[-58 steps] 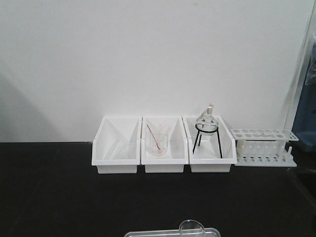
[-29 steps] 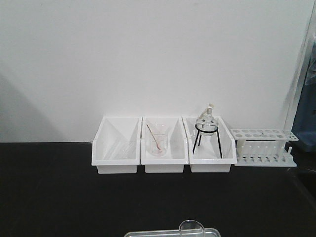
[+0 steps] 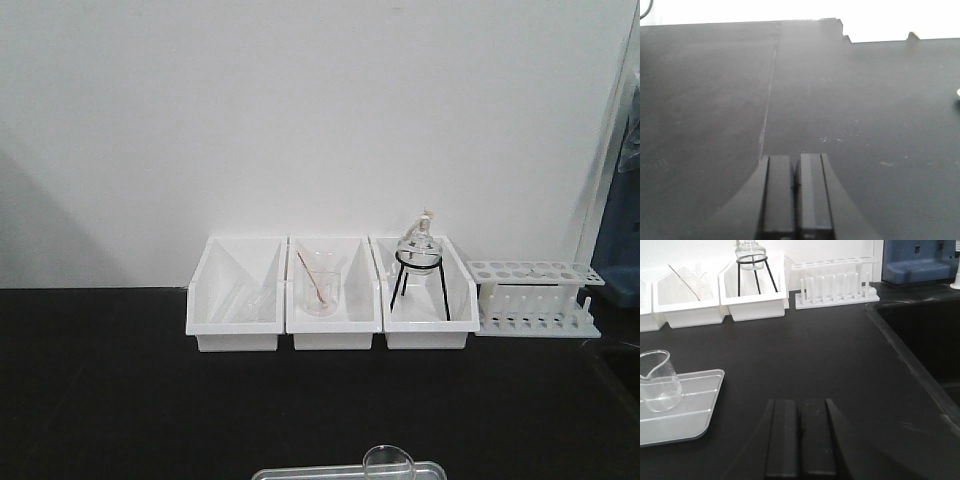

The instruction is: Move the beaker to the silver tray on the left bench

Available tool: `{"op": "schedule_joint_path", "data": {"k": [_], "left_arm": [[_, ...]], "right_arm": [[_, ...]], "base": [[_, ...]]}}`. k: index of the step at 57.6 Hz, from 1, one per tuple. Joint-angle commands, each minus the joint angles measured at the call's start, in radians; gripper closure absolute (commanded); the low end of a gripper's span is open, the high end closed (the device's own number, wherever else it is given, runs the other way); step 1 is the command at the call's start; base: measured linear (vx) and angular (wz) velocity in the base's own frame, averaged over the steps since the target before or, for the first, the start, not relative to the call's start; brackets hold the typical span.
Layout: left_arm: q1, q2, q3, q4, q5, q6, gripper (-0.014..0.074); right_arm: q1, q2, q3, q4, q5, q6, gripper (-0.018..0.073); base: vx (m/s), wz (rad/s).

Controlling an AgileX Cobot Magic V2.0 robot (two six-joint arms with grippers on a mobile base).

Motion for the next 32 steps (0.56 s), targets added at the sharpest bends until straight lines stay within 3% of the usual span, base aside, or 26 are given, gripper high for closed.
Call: {"op": "schedule_joint_path", "data": {"k": [1,32], "left_arm": [[-0.006,-0.016,0.028,-0.002,-0.077,-0.001,0.0595],[-0.006,-0.016,0.028,-0.002,-0.077,-0.001,0.0595]], "right_arm": [[-0.007,-0.018,0.012,-0.013,-0.079,0.001,0.057],[-0.007,-0.018,0.012,-0.013,-0.079,0.001,0.057]], "base": [[0.0,0.0],[0.0,0.0]]}}
